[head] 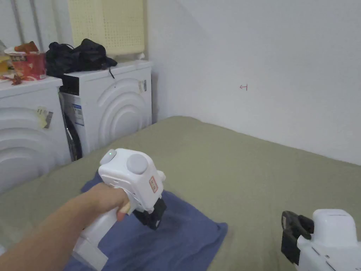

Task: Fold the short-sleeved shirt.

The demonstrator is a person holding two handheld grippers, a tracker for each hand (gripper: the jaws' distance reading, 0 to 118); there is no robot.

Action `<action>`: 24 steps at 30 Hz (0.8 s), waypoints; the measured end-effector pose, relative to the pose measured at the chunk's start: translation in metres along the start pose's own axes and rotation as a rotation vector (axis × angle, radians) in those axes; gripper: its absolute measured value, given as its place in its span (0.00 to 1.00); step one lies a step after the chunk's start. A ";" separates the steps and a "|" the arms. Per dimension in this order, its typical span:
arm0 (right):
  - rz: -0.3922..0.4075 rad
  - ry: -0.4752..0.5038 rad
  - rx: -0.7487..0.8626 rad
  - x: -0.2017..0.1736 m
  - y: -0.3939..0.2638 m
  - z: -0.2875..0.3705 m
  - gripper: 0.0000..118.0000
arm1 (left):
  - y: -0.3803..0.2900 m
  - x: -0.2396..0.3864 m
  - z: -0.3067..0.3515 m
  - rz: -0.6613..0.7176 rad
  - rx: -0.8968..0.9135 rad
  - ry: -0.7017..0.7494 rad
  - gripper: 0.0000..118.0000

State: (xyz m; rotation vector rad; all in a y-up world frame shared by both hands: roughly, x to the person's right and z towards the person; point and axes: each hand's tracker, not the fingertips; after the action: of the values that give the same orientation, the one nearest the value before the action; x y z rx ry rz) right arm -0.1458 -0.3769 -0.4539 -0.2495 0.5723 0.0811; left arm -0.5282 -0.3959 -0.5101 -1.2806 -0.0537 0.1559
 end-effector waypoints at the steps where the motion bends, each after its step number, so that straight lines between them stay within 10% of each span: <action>1: 0.003 -0.001 -0.002 0.004 -0.001 -0.002 0.00 | 0.006 -0.001 -0.011 0.020 -0.004 -0.019 0.00; 3: -0.006 -0.006 -0.011 0.014 -0.003 -0.006 0.00 | 0.015 -0.003 -0.032 0.059 0.004 -0.039 0.10; 4: -0.014 -0.010 -0.013 0.018 -0.004 -0.009 0.00 | 0.018 -0.004 -0.040 0.072 0.011 -0.042 0.33; 5: -0.025 -0.010 -0.018 0.023 -0.005 -0.012 0.00 | 0.021 -0.005 -0.051 0.091 0.019 -0.036 0.81; 6: -0.034 -0.019 -0.024 0.027 -0.006 -0.015 0.00 | 0.022 -0.006 -0.064 0.127 -0.005 -0.011 1.00; 16: -0.130 -0.040 -0.069 0.048 -0.033 -0.024 0.00 | 0.006 0.005 -0.128 0.049 -0.129 0.043 0.80; 19: -0.122 -0.050 -0.081 0.053 -0.038 -0.021 0.00 | 0.006 0.004 -0.119 0.065 -0.106 0.103 0.51; 21: -0.153 -0.085 -0.110 0.058 -0.039 -0.017 0.00 | 0.009 -0.002 -0.109 0.127 -0.099 0.060 0.02; 24: -0.226 -0.097 -0.100 0.067 -0.040 -0.006 0.00 | 0.009 -0.005 -0.094 0.145 -0.055 0.066 0.02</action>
State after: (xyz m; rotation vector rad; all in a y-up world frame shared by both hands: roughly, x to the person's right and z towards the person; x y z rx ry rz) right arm -0.0874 -0.4168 -0.4870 -0.4040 0.4413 -0.0966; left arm -0.5220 -0.4838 -0.5453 -1.3444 0.0923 0.2372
